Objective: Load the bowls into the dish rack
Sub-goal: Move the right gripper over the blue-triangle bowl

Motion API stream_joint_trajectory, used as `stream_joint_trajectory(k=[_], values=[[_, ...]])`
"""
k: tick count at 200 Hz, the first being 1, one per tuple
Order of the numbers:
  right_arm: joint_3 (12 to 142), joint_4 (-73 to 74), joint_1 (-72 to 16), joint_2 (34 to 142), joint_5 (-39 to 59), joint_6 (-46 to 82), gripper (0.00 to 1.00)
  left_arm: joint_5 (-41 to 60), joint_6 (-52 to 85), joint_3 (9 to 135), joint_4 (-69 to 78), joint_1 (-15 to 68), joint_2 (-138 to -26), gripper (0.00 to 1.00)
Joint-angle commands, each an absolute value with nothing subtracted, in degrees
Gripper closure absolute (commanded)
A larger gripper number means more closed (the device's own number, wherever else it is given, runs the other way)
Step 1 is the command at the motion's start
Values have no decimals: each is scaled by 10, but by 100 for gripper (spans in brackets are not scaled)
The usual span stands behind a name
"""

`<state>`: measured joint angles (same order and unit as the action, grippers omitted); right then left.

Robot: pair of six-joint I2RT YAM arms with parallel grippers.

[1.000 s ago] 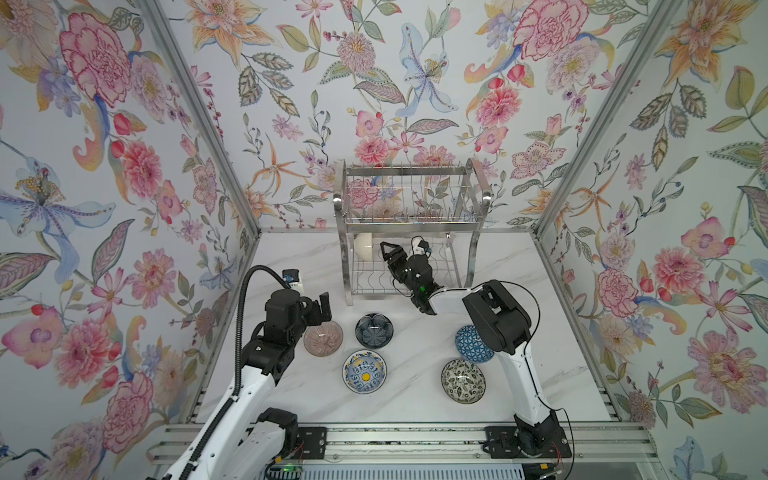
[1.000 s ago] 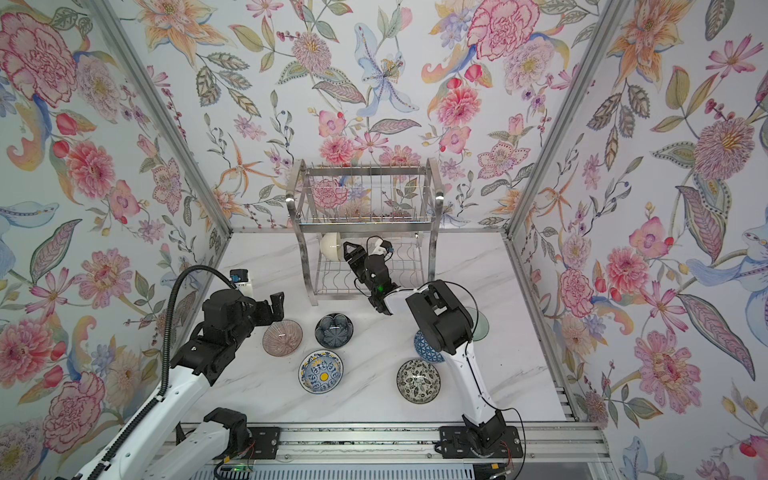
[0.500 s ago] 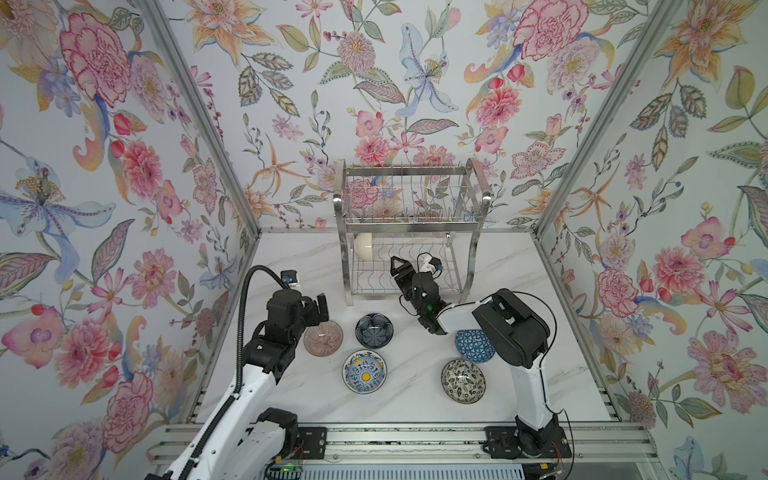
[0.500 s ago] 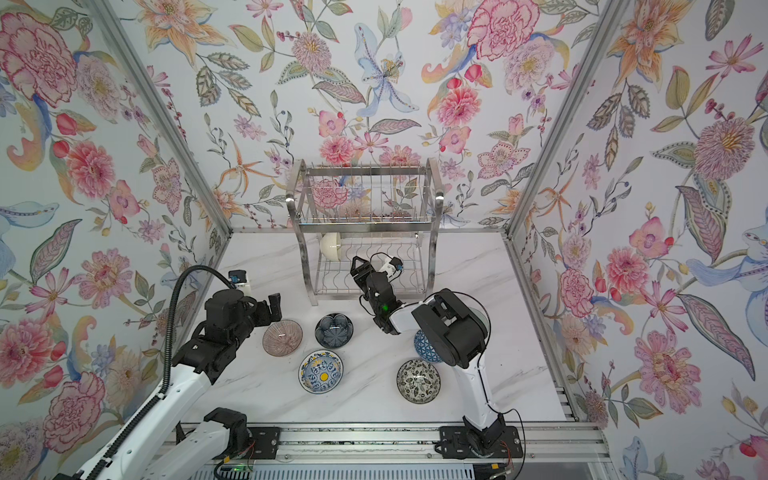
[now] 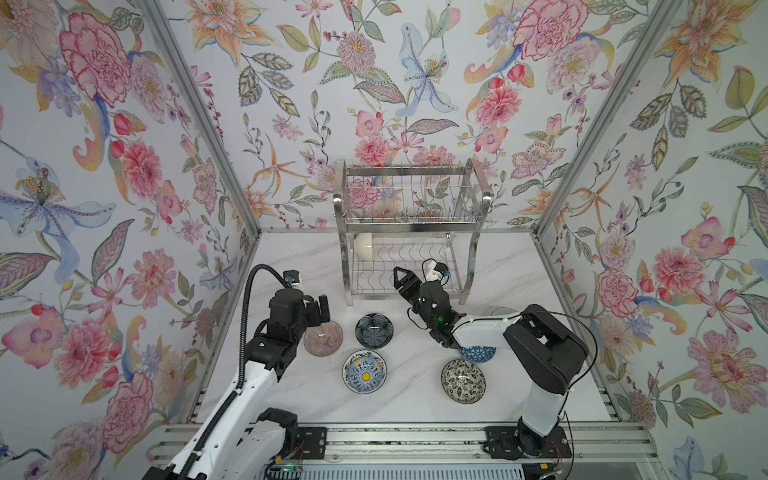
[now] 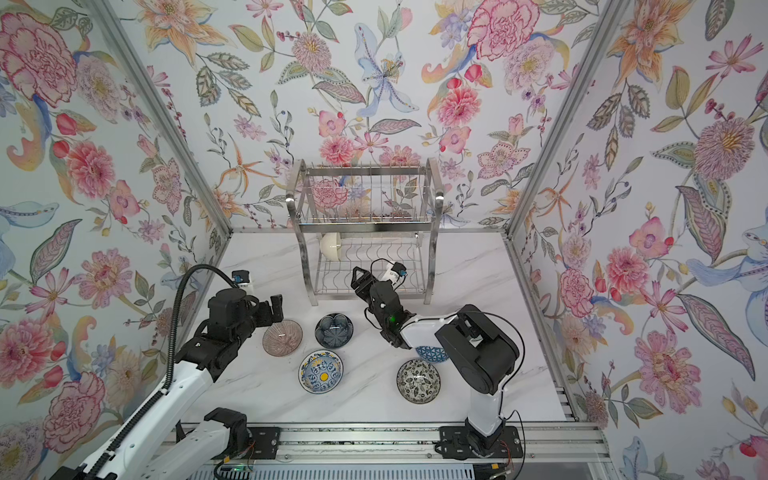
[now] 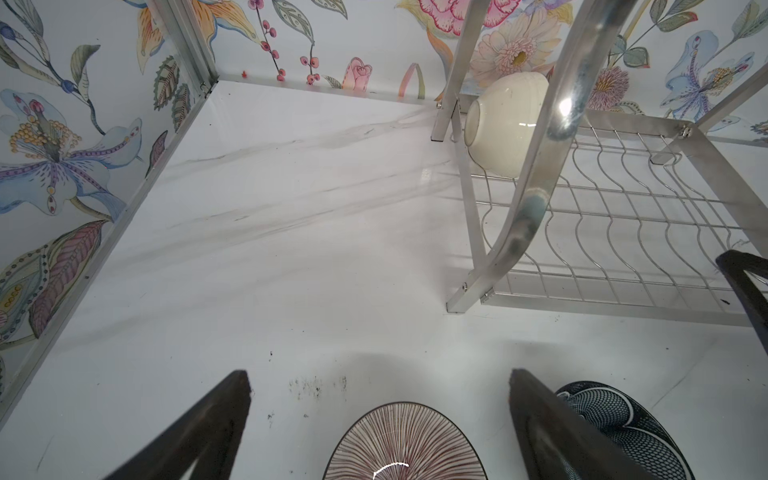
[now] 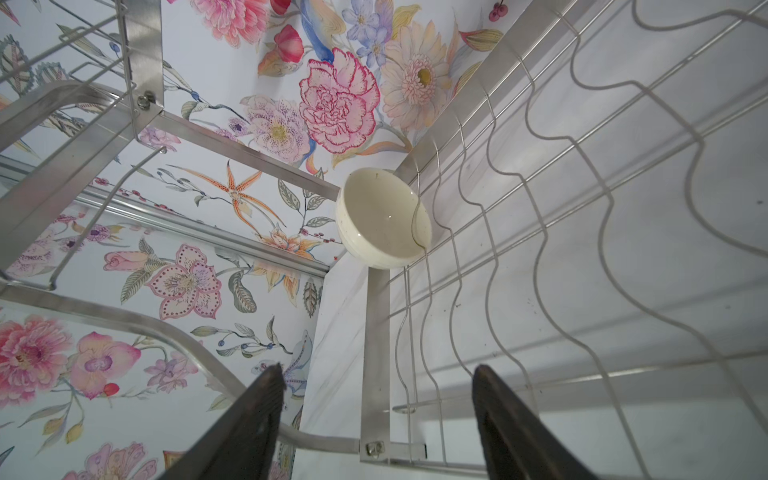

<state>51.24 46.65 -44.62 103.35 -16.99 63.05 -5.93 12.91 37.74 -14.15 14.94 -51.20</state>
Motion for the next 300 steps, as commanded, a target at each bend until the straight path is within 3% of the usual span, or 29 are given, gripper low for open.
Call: stream_joint_trajectory(k=[1, 130, 227, 300], values=[[513, 351, -450, 986, -152, 570, 27, -31, 122, 371, -145, 153, -523, 1], [538, -154, -485, 811, -181, 348, 29, 111, 129, 380, -143, 153, -565, 1], [575, -412, -494, 767, -247, 379, 33, 338, 91, 327, -45, 189, -531, 1], [583, -471, -485, 819, -230, 419, 42, 353, 80, 319, -34, 219, -526, 1]])
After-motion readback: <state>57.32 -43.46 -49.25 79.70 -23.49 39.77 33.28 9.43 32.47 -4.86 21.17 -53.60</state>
